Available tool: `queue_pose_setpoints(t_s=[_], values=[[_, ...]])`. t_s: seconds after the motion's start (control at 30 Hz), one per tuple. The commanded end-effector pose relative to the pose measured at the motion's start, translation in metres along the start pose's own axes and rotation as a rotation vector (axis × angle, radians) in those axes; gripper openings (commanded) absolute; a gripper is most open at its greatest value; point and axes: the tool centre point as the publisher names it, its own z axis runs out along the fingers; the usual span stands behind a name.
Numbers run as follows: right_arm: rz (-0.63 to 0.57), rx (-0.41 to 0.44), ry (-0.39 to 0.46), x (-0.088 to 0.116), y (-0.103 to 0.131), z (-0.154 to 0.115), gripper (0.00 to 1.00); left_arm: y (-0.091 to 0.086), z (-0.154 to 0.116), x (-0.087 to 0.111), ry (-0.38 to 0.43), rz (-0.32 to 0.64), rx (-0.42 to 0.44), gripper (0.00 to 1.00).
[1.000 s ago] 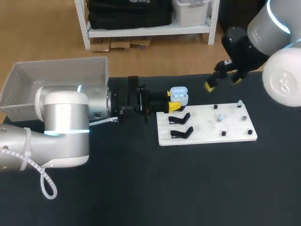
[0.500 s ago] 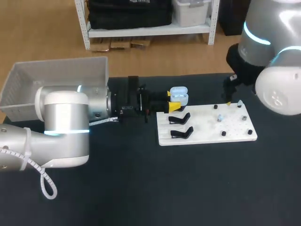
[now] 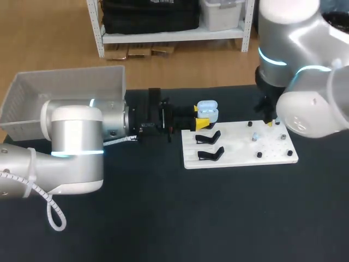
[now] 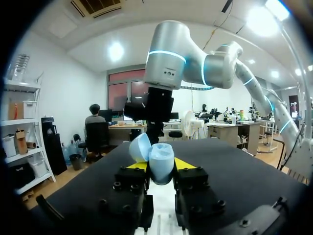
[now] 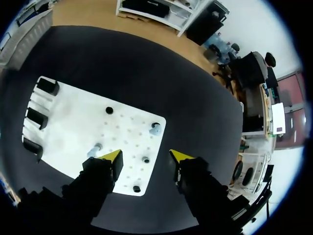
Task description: Pick up each earbud case from the left stands, insert the matching earbuds, close the lid, and place the case in the box.
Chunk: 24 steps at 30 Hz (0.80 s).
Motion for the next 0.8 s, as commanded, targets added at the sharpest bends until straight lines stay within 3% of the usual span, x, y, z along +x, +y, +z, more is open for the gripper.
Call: queue_pose_setpoints(t_s=[0.03,0.17,0.47,0.8], values=[[0.026,0.017,0.017,-0.009,-0.001,0.010,0.49,0.001,0.000,0.001,-0.002,0.000,0.003,0.00],[0.051,0.018,0.029,-0.013,-0.006,0.017,0.44,0.001,0.000,0.001,-0.002,0.000,0.003,0.00],[0.070,0.032,0.055,-0.017,-0.009,0.032,0.43,0.001,0.000,0.001,-0.002,0.000,0.003,0.00],[0.094,0.047,0.044,-0.020,-0.012,0.044,0.29,0.001,0.000,0.001,-0.002,0.000,0.003,0.00]])
